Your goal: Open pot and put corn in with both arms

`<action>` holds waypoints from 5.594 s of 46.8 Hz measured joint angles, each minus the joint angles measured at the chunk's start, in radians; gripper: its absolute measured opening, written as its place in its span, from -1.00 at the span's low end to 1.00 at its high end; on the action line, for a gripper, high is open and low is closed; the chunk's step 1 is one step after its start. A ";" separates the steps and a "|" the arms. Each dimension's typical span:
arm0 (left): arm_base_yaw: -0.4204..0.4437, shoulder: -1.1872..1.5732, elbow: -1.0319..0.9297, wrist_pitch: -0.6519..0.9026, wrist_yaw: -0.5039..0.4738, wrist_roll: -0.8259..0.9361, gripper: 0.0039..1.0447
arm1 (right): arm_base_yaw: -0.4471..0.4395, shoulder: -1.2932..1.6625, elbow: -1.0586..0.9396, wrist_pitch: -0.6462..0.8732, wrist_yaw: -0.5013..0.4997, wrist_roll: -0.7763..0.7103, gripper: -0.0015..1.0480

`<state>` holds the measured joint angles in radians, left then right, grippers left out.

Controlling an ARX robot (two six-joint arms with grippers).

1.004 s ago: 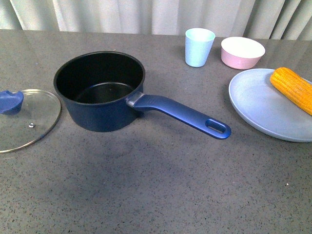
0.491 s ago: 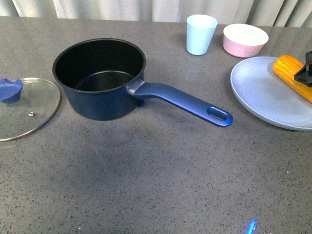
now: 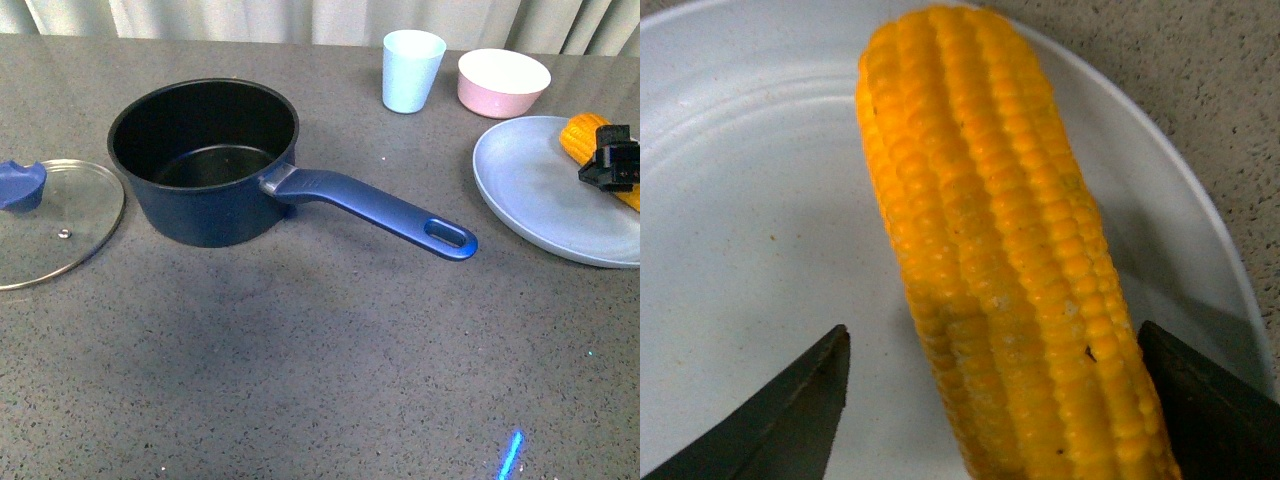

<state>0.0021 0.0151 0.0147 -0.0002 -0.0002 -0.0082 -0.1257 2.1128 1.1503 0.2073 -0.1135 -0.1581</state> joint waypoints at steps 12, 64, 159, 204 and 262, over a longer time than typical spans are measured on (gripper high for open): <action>0.000 0.000 0.000 0.000 0.000 0.000 0.84 | 0.002 0.004 -0.003 0.002 -0.033 0.019 -0.26; 0.000 0.000 0.000 0.000 0.000 0.000 0.84 | 0.672 0.120 0.456 -0.190 -0.191 0.211 -0.63; 0.000 0.000 0.000 0.000 0.000 0.000 0.84 | 0.211 -1.172 -0.964 0.539 0.197 0.161 -0.96; 0.000 0.000 0.000 0.000 0.000 0.000 0.84 | 0.127 -1.629 -1.127 0.271 0.113 0.161 -0.96; 0.000 0.000 0.000 0.000 0.000 0.000 0.84 | 0.127 -2.105 -1.127 -0.205 0.113 0.161 -0.96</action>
<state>0.0017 0.0151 0.0147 -0.0002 -0.0002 -0.0078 0.0013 0.0074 0.0235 0.0021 -0.0002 0.0029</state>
